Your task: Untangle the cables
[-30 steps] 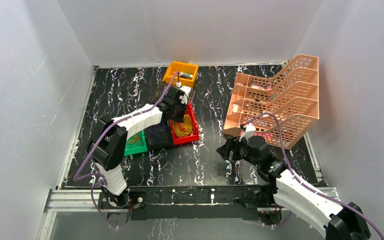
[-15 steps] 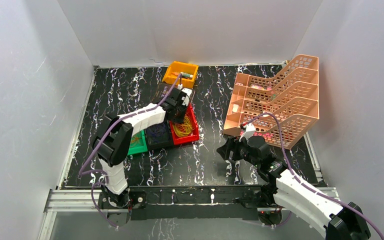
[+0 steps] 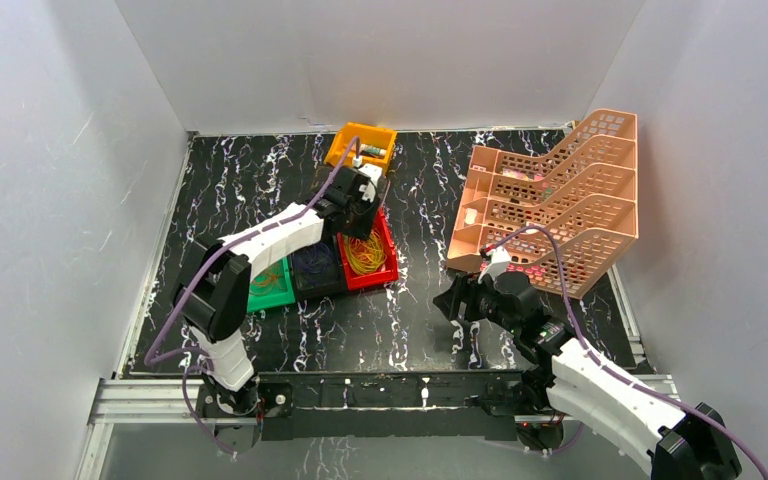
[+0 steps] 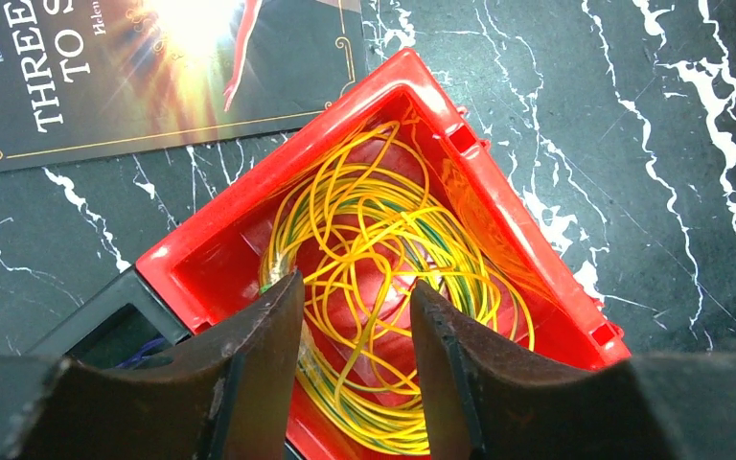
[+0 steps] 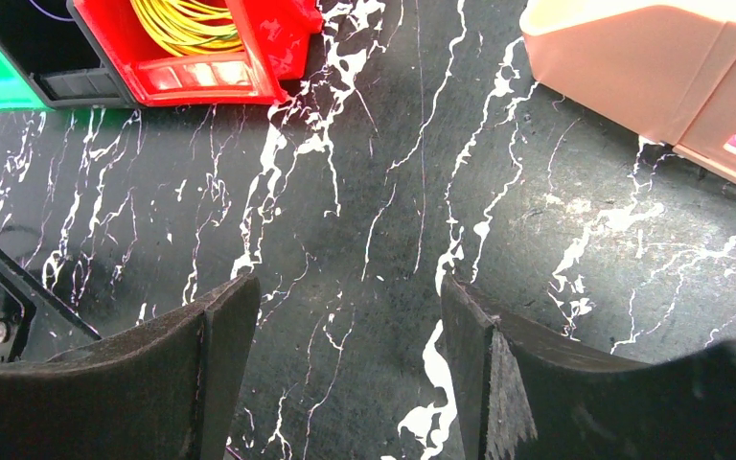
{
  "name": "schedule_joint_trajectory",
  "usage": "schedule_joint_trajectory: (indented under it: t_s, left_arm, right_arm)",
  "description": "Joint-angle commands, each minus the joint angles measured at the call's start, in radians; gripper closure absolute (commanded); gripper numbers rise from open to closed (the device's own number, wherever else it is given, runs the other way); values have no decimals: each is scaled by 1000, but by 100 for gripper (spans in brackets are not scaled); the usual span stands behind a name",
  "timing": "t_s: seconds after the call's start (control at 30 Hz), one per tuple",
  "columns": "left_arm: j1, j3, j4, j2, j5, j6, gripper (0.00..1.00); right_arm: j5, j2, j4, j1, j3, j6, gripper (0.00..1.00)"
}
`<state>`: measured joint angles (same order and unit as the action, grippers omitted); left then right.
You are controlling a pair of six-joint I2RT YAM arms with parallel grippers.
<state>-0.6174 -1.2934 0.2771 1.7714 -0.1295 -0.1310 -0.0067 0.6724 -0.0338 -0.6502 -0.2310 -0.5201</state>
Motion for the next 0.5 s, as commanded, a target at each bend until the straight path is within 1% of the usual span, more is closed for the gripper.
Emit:
schedule_joint_trajectory:
  t_s: [0.0,0.2,0.47]
  left_arm:
    - [-4,-27,45,-92,-10,6,55]
    - [-4,-9,64,-152,-11,4,52]
    - [-4,26,85,-251,1,-21,52]
  right_arm:
    - [-2,1,-55,-4,1,2,22]
    - [-8,13,-67,-3,-1,3,22]
    - [-3,11,-65,-4,-20,12,22]
